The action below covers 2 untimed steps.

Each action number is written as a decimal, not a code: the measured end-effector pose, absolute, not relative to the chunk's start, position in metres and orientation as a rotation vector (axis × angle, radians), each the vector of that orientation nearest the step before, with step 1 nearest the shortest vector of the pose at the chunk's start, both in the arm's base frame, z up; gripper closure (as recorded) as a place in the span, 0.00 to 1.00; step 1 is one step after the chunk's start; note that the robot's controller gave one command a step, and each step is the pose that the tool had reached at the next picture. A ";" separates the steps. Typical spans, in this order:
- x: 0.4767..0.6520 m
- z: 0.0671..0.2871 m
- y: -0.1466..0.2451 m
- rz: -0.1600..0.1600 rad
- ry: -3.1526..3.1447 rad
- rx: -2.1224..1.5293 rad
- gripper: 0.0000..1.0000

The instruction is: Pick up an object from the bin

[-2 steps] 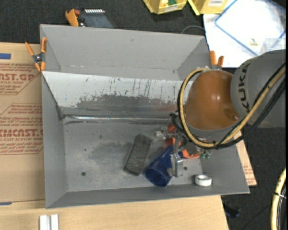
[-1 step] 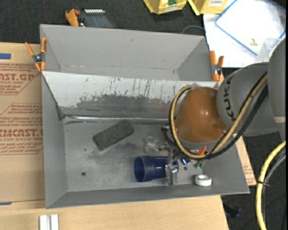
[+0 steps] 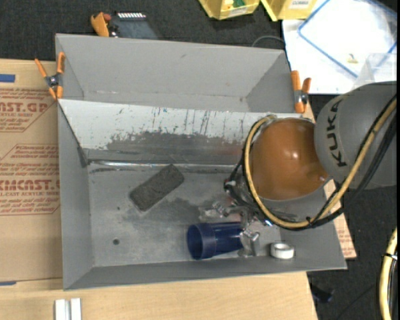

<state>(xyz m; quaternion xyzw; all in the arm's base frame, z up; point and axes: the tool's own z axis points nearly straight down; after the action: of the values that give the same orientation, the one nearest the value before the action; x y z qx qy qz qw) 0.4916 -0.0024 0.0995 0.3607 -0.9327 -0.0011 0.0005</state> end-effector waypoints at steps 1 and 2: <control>0.499 0.074 -0.007 -0.004 -3.071 0.664 0.00; 0.495 0.072 0.010 0.005 -2.915 1.232 1.00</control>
Offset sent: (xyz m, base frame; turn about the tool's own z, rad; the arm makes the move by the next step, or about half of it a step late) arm -0.0015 0.0107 -0.0295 -0.0645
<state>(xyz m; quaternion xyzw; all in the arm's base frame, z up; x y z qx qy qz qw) 0.4954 0.0096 0.0724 0.3893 -0.9210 0.0015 -0.0114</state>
